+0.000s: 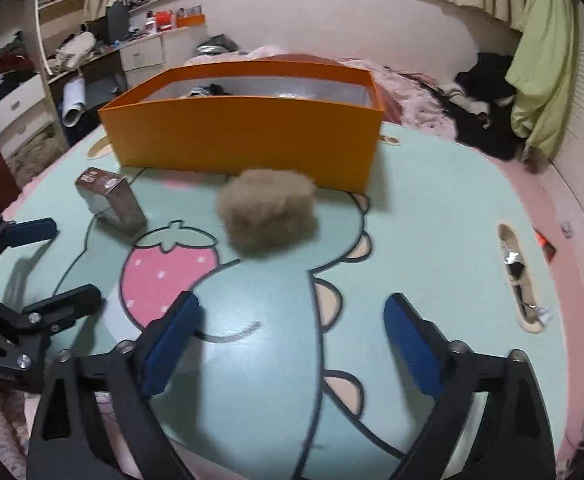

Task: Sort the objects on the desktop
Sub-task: 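Carry the brown fur ball out and set it on the table, open right gripper, then reach into the orange box and grasp the black lace cloth with the left gripper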

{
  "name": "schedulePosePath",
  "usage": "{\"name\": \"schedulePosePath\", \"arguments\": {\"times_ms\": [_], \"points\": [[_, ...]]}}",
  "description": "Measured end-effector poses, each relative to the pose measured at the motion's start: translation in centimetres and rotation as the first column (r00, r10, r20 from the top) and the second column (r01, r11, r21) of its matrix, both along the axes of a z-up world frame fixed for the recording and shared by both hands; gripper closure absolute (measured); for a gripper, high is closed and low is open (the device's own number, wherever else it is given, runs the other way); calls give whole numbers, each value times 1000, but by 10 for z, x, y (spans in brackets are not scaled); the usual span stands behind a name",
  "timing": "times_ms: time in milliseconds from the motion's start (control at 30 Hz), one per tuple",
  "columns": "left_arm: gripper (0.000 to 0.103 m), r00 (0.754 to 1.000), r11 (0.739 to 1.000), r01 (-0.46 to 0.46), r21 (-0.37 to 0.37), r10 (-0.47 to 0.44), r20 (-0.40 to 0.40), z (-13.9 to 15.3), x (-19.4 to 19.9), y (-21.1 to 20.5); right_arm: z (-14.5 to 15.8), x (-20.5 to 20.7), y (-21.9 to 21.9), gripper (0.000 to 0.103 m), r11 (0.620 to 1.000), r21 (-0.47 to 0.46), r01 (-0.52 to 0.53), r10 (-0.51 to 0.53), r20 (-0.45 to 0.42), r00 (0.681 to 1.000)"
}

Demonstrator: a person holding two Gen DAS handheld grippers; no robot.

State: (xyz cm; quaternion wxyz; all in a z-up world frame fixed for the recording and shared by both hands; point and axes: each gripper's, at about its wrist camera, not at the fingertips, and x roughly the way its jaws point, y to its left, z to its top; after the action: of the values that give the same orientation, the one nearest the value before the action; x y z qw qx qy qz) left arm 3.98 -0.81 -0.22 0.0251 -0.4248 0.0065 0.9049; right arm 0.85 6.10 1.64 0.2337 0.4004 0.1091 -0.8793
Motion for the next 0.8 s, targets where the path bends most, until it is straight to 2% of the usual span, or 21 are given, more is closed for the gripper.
{"name": "schedulePosePath", "arguments": {"times_ms": [100, 200, 800], "points": [[0, 1000, 1000, -1, -1, 1, 0, 0, 0, 0, -2, 0, 2, 7, 1000, 0, 3, -3, -1, 1000], [0, 1000, 1000, -1, 0, 1, 0, 0, -1, 0, -4, -1, 2, 1, 1000, 2, -9, 9, 5, 1000], [0, 1000, 1000, -12, 0, 12, -1, -1, 0, 0, -3, 4, 0, 0, 1000, 4, -11, 11, 5, 1000]]}}
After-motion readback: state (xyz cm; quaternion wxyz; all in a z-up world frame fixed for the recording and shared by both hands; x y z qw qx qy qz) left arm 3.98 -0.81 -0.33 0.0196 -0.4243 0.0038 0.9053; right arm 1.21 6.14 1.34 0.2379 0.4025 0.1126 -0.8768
